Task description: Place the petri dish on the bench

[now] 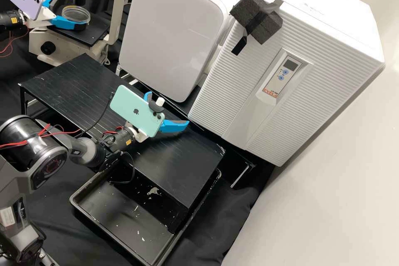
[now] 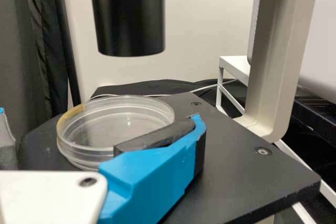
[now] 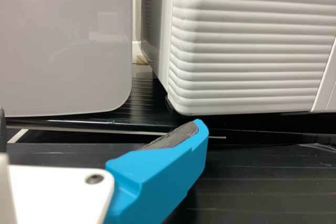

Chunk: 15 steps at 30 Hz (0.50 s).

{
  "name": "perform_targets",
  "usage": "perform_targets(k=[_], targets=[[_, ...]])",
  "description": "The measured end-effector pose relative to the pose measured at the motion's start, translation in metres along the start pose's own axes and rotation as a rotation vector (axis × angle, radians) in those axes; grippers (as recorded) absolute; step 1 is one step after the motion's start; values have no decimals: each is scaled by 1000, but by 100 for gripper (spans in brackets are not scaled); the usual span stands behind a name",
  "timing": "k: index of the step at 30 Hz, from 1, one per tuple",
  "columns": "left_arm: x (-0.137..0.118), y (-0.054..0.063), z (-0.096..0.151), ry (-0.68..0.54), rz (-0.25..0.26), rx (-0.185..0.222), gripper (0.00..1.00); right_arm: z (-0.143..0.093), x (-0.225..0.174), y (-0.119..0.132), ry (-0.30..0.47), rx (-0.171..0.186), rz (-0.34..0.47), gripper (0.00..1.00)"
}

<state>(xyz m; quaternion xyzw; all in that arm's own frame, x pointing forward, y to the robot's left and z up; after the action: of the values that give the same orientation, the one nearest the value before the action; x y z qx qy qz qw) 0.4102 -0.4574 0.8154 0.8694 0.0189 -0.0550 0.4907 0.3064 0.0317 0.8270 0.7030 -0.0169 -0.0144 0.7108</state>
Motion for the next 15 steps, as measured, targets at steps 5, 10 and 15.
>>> perform_targets(k=[5,10,15], targets=[[3,-1,-1,-1,-1,-15,100,0,0,0,0,0,0,100],[5,-2,-1,-4,2,-20,100,0,0,0,0,0,0,100],[4,-1,-2,-10,1,-23,0,0,0,0,0,0,0,100]])
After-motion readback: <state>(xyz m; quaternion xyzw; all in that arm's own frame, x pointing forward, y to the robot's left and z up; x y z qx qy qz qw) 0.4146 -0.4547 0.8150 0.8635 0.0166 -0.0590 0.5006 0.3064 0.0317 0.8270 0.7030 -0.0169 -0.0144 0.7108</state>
